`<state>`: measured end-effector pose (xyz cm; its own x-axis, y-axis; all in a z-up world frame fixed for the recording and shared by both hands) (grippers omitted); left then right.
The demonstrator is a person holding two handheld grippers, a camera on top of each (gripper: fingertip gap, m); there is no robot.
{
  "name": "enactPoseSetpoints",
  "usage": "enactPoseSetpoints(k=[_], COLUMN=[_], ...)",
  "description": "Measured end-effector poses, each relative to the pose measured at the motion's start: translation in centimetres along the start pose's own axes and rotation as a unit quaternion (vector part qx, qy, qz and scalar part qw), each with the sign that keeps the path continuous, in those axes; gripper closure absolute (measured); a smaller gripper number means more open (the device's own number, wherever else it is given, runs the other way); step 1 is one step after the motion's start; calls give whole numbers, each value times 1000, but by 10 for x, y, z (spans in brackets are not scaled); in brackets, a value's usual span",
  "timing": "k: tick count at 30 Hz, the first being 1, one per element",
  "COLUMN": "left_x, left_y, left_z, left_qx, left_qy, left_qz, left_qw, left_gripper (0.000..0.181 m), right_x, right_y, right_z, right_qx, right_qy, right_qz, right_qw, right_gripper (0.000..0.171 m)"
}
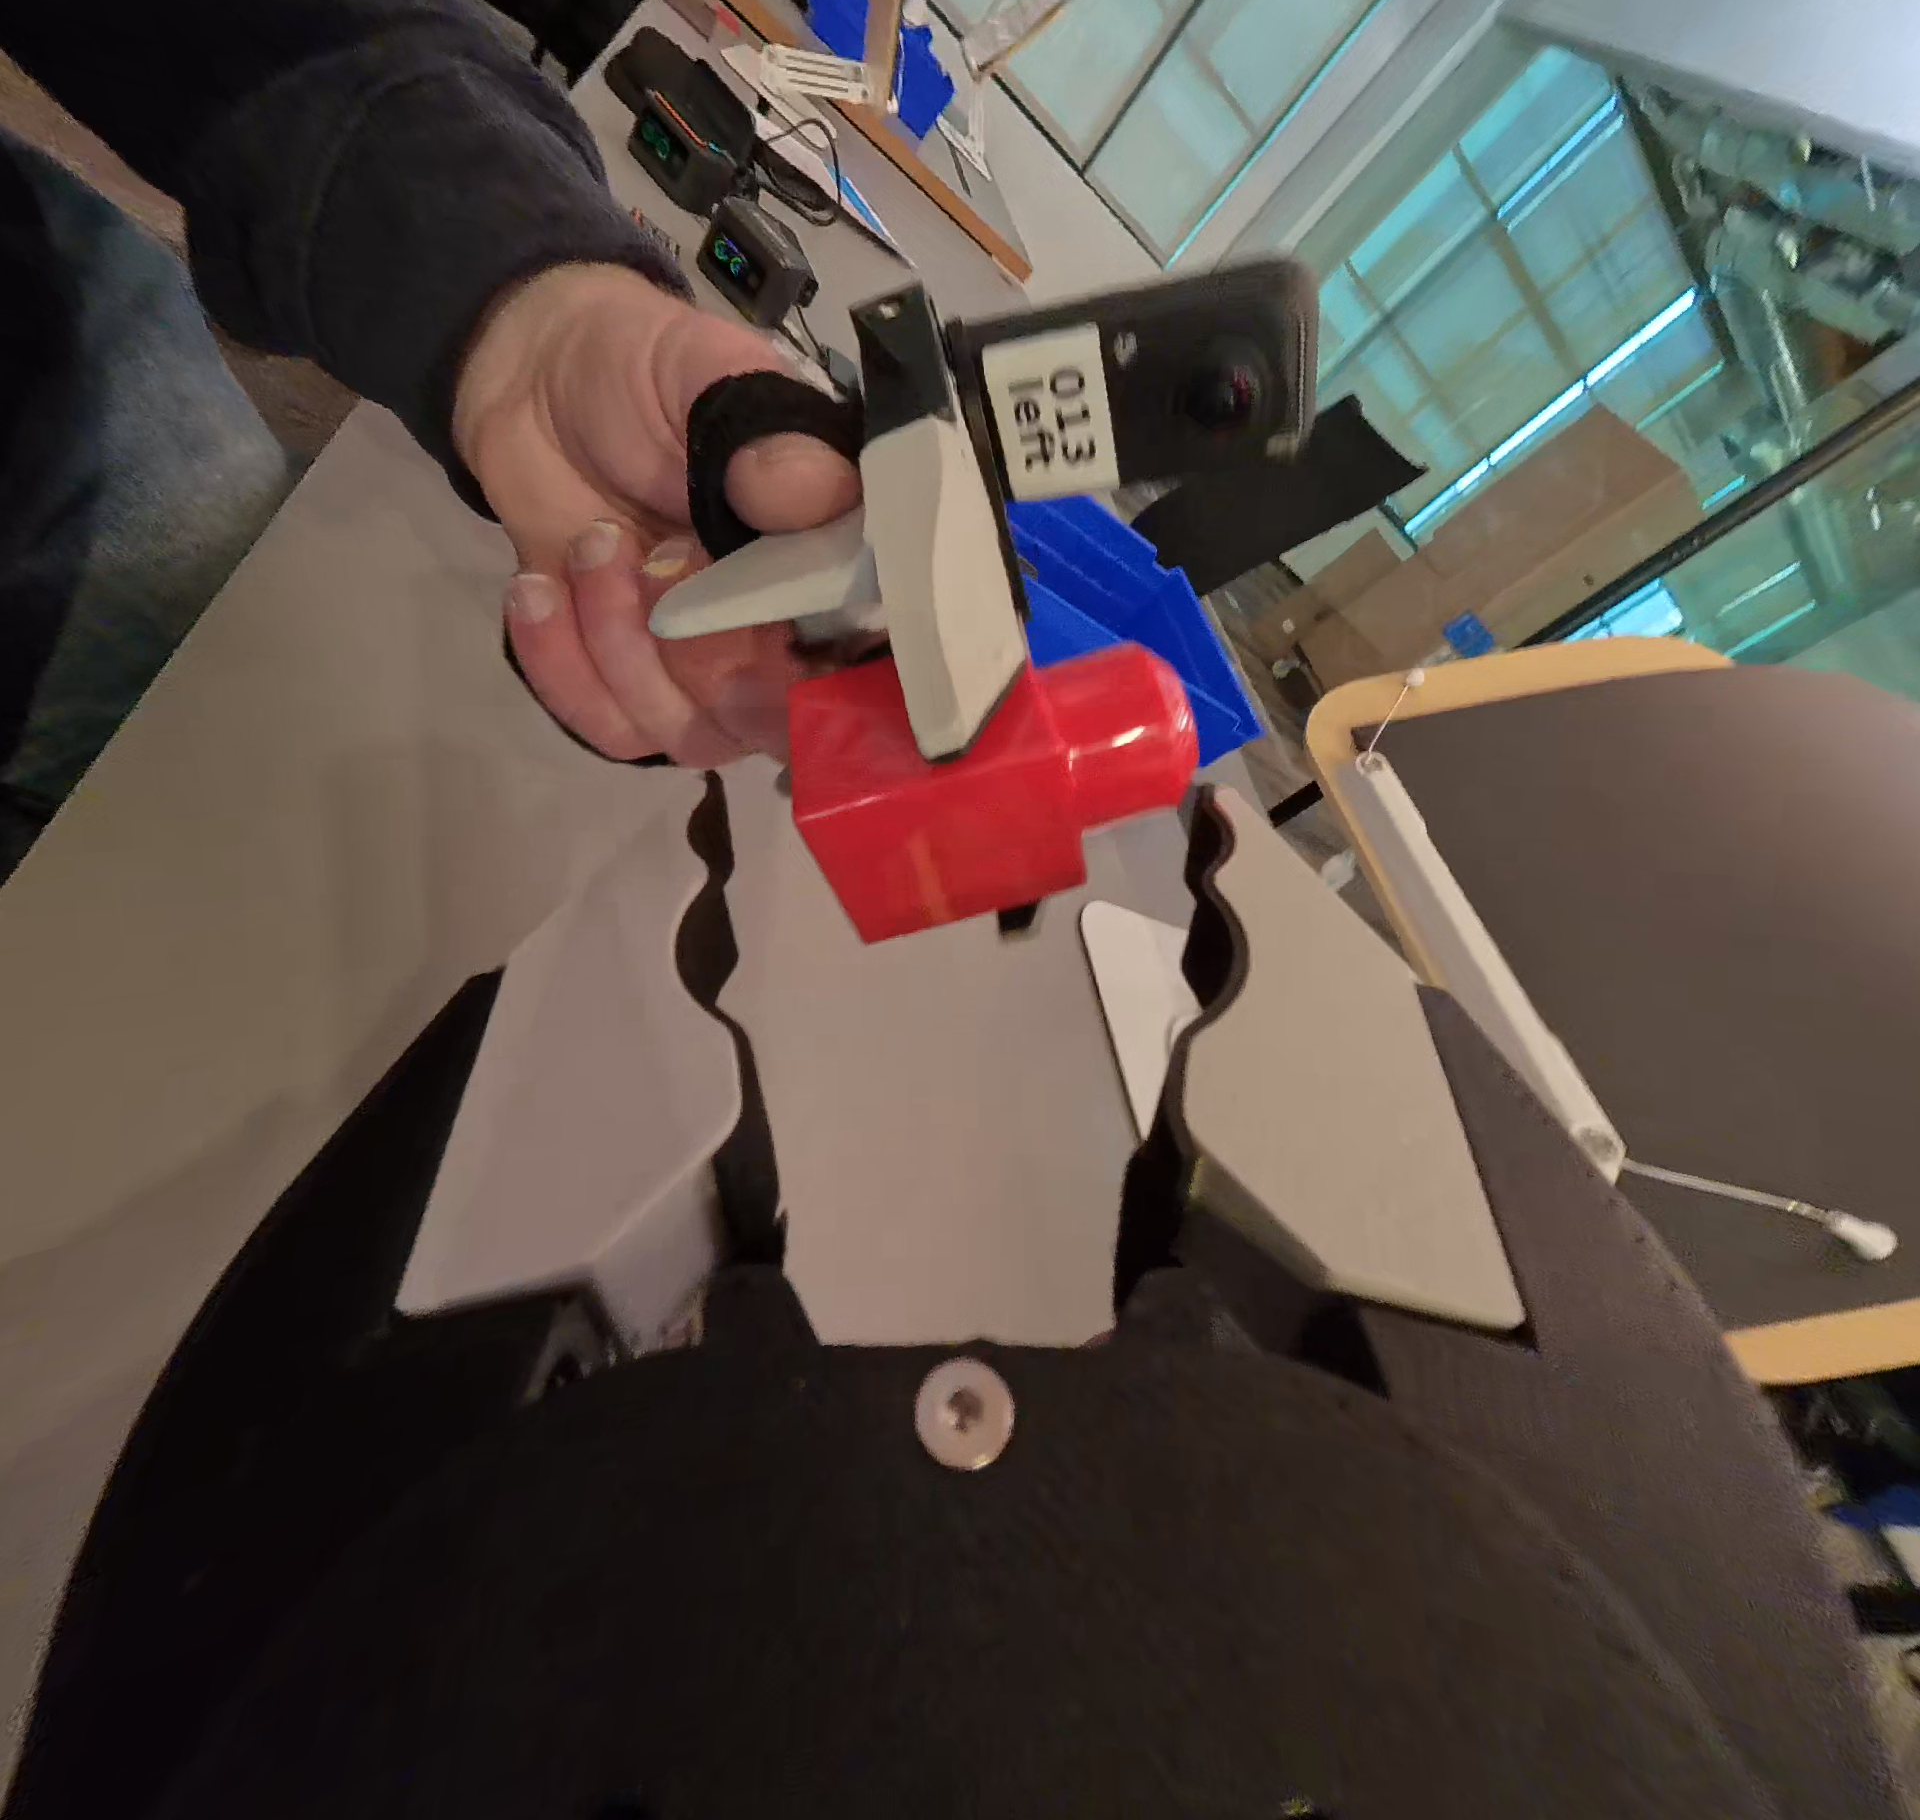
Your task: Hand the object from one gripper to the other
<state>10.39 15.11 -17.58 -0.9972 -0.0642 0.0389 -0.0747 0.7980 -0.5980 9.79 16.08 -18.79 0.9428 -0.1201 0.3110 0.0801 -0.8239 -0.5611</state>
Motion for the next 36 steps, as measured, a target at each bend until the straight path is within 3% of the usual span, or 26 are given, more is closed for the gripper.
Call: enactPoseSetpoints(k=[2, 8, 14, 20, 26, 30, 36], left_x=[5, 15, 17, 11, 8, 9, 19], left_y=[5, 4, -6, -11, -11, -10, -6], left_z=[-5, -17, -29, -23, -21, -19, -28], left_qx=[-56, -235, -228, -262, -286, -298, -300], left_qy=[-4, -9, -65, -62, -57, -43, -45], left_qz=[-43, -122, -90, -78, -77, -91, -152], left_qw=[997, 964, 967, 960, 953, 949, 941], left_gripper=[146, 145, 145, 145, 145, 145, 118], right_x=[4, 17, 13, 9, 9, 10, 12], right_y=[-1, -1, 0, -2, -4, -5, -9], right_z=[4, 1, -8, -18, -18, -16, 6], right_qx=[-49, -246, -323, -355, -350, -321, -236], right_qy=[-8, -130, -207, -252, -259, -238, -90], right_qz=[-6, -61, -97, -125, -112, -88, -34], right_qw=[999, 959, 918, 892, 893, 912, 967], right_gripper=[84, 106, 118, 133, 138, 138, 138])
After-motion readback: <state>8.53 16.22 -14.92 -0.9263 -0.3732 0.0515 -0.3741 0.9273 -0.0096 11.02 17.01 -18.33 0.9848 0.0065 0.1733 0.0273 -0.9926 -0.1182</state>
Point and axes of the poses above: each gripper's, where its closed fingertips meet, x back along the fingers, z out of its underside, y = z × x across the jaws, the point moved 2 cm from there along x, back along the fingers, and after that the axes turned 11 degrees about -z, right-handed, at the moved point
